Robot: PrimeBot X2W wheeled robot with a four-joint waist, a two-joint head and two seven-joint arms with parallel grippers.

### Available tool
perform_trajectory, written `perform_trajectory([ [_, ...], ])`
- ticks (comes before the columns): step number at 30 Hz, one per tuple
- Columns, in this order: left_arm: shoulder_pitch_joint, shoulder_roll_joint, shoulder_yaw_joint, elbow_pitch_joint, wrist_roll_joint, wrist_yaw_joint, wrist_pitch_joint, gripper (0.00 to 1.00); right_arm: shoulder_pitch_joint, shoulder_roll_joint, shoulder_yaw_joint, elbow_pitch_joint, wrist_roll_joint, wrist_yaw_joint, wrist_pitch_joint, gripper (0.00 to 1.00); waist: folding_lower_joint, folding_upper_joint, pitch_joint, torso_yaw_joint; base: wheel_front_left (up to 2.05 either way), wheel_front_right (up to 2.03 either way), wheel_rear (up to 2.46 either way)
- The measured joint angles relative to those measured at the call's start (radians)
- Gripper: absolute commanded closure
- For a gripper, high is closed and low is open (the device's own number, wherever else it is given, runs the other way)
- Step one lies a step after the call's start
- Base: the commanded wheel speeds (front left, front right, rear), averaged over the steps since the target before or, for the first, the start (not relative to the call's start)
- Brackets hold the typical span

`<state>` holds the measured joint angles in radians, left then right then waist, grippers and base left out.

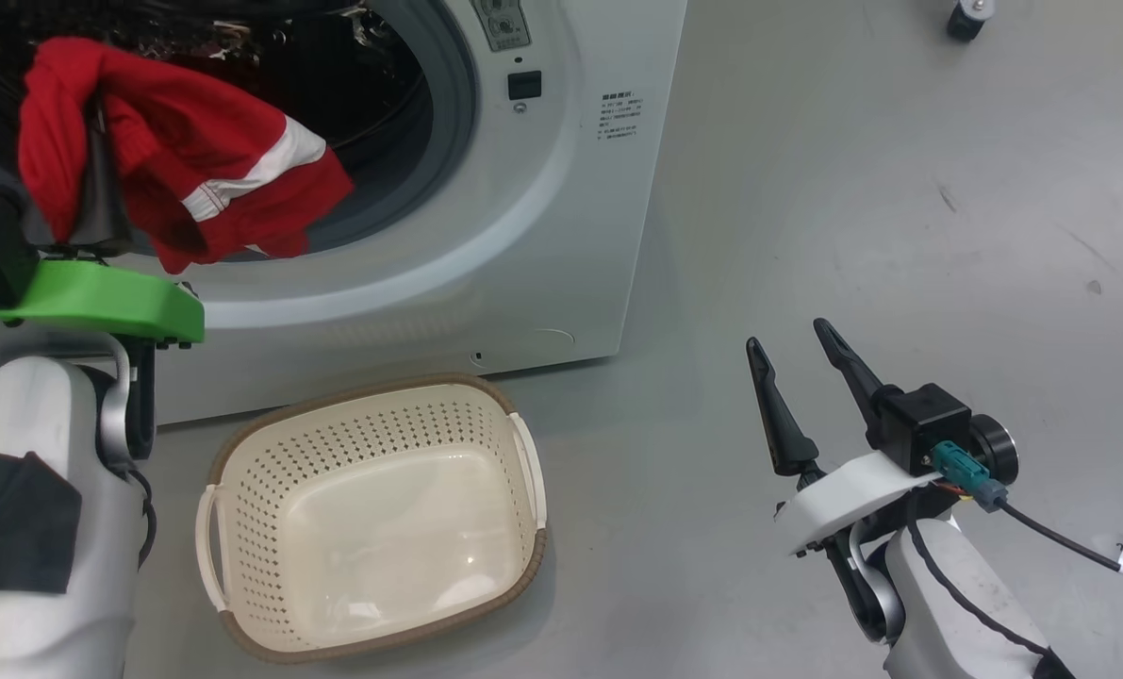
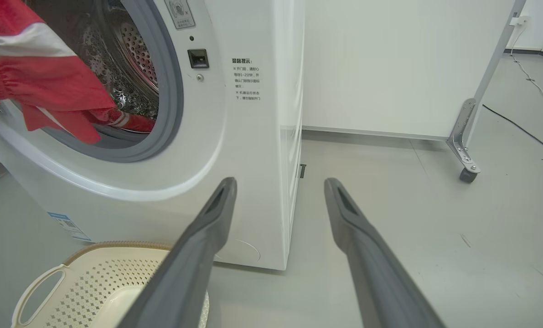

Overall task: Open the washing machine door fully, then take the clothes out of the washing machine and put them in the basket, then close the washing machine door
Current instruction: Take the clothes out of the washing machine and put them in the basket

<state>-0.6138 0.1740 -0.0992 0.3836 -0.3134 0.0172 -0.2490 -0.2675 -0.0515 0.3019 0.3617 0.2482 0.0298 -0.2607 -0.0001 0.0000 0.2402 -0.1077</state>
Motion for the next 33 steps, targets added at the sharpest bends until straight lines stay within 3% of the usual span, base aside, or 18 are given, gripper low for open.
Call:
perform_trajectory([
  [14,0.165,-0.002,-0.002,-0.200,0.026,0.032,-0.003,1.00,0.071,0.000,-0.018,0.001,0.000,0.004,0.000,0.00,0.0000,0.0001,-0.107,0.014,0.00,0.00,0.00],
  [33,0.432,-0.046,-0.027,-0.268,-0.011,0.058,0.091,1.00,0.114,0.001,-0.005,-0.046,0.000,0.013,0.000,0.00,0.0000,0.0000,-0.171,-0.006,0.00,0.00,0.00],
])
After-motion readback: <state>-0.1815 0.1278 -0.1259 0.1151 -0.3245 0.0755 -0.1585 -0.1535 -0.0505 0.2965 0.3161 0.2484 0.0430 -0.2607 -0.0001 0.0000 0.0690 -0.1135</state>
